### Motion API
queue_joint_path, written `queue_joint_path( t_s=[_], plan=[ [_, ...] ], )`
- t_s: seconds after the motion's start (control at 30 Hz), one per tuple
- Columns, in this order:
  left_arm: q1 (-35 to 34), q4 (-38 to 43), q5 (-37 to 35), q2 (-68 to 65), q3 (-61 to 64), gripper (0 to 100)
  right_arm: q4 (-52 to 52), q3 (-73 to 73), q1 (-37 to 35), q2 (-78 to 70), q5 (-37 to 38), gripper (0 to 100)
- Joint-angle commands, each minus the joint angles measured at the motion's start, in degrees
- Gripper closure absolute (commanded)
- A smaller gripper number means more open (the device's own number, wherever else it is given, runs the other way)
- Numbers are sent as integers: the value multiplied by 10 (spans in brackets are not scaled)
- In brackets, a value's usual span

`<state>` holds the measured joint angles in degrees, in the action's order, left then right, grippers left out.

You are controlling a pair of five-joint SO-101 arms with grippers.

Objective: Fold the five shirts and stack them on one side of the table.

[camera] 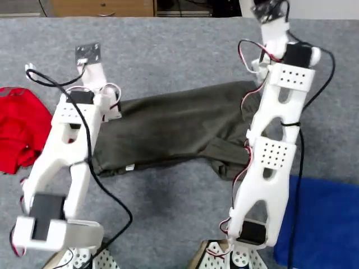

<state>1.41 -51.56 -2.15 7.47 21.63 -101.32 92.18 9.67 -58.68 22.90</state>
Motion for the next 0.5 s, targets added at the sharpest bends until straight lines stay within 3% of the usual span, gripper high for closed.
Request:
queue_joint_path(
  t_s=[0.0,0.13,0.27,0.47],
  plan=[
    [38,-38,54,103,8,981,-12,-52,2,116,-5,980],
    [39,-58,97,187,84,982,-11,-226,-2,245,-39,980],
    [8,-42,114,271,211,982,-8,-455,-51,386,-40,980],
    [-80,166,110,367,445,982,85,-778,-142,487,-40,980]
  ],
)
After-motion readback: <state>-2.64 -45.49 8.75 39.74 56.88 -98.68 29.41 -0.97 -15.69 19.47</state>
